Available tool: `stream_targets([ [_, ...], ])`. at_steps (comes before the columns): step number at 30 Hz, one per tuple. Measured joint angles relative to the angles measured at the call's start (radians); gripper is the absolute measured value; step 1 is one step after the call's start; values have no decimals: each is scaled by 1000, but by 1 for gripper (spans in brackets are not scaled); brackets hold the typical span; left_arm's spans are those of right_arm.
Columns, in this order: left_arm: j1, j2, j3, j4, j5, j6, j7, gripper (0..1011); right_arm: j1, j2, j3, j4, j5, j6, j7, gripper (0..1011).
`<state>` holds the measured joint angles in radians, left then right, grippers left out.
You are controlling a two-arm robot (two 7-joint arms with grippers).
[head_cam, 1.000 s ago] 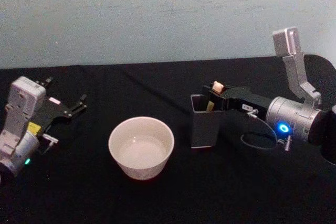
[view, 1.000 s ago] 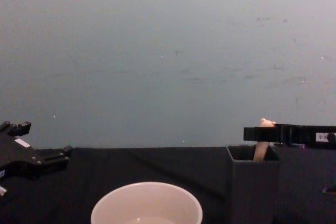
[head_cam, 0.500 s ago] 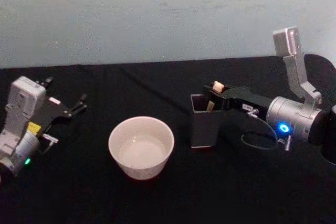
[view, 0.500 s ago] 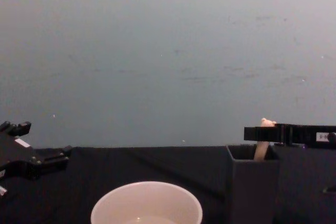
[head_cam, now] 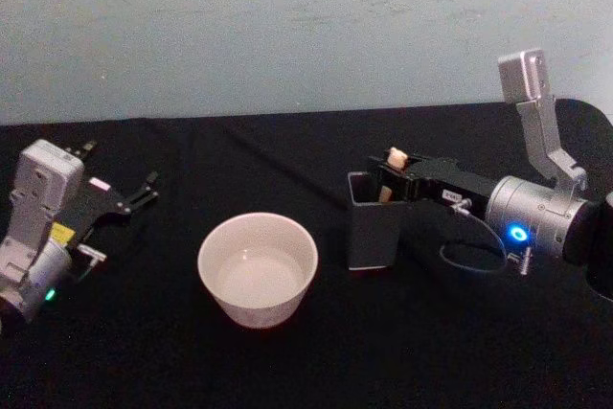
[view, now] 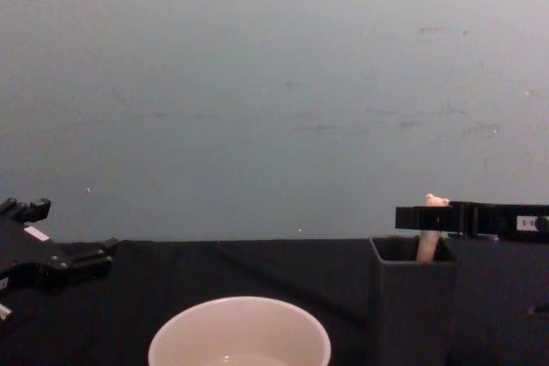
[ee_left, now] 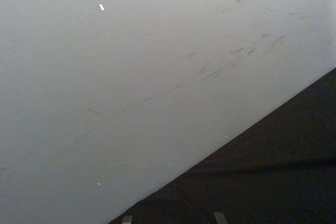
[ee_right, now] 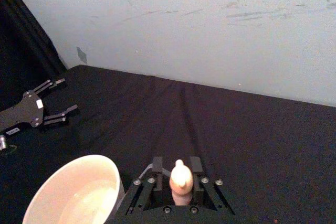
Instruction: Pick up the stirring spoon with one hand, stir inside the cup, then place it back in its original position.
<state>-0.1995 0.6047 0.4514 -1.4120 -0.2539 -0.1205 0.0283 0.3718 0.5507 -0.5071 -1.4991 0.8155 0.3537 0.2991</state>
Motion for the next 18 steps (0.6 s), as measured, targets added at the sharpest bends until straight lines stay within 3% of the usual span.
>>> stream_targets([
  [1,0,0,0,0,0,0,0,1002,0,0,0,0,0,0,0,324],
  [7,0,0,0,0,0,0,0,1001,0,0,0,0,1,0,0,481],
  [10,0,0,0,0,0,0,0,1001,0,0,0,0,1,0,0,620],
  [18,0,0,0,0,0,0,0,1001,0,0,0,0,1,0,0,841],
])
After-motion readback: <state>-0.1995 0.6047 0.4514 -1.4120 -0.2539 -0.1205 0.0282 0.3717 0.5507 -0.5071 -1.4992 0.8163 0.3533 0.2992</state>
